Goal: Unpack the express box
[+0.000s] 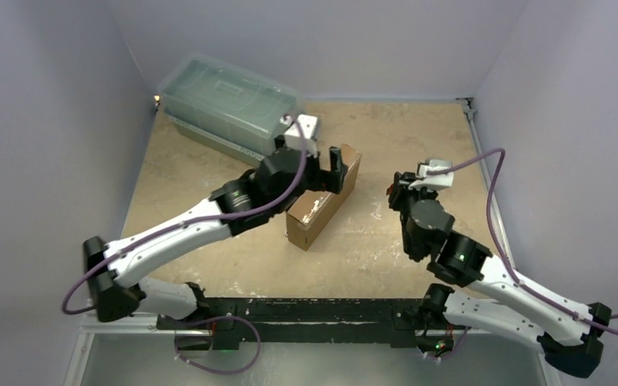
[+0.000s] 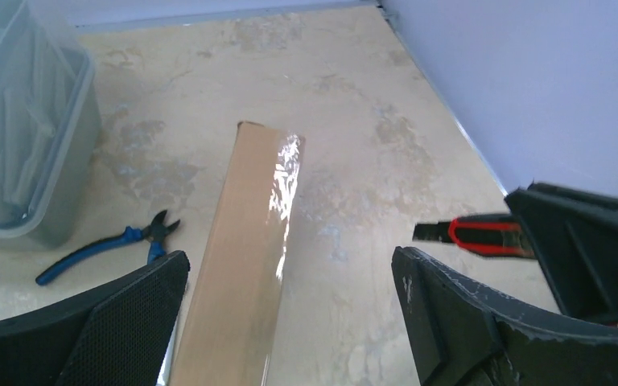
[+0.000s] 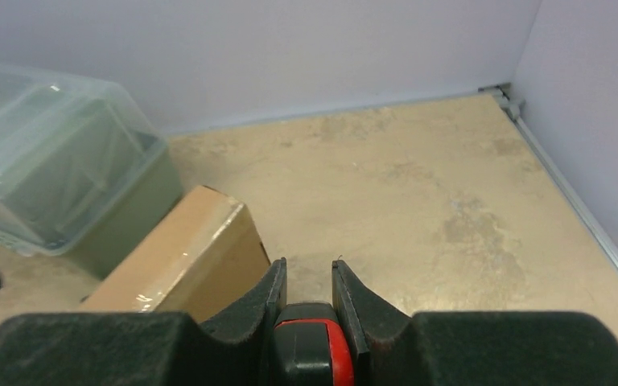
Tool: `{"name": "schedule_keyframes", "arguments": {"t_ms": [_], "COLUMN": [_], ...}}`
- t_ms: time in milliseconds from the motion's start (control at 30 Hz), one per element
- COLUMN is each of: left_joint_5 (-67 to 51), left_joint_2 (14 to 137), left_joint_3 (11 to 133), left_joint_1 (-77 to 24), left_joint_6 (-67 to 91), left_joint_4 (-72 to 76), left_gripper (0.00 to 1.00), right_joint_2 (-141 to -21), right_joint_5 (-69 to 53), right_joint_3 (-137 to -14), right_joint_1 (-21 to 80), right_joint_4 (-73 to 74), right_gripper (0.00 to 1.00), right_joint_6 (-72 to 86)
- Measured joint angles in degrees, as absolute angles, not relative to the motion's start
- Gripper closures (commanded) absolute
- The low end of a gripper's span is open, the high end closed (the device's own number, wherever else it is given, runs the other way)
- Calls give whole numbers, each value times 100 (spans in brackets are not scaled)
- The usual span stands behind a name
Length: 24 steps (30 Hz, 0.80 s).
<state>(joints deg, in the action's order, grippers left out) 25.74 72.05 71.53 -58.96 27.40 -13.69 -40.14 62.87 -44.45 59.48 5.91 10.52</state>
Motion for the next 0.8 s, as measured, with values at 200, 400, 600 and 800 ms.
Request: {"name": "schedule_keyframes", "arguments": {"t_ms": [200,400,600,800], "left_joint_5": [2547,2366,2373,2364], "left_joint_2": [9107,10169,10337,10457], "left_joint_3": [8466,8879,8884,8884], "left_joint_1": [-5575,-5400,-5402,-5400], "left_joint_6": [2794,2657,2287,1903], "left_joint_4": [-1796,-2069,-2104,-2084], "left_gripper": [1,1,1,12], "right_joint_2": [-4582,-4665,-4659,-4733], "right_joint_5": [5264,4571,3706,3030], "right_joint_3": [-4445,-4442,-4230,-4047], "right_joint_1": [4956,4355,3385,3105], "right_joint_4": [1288,1627,1570,1457], "right_gripper": [100,100,100,100], "right_joint_6": [1887,2261,2331,2311]}}
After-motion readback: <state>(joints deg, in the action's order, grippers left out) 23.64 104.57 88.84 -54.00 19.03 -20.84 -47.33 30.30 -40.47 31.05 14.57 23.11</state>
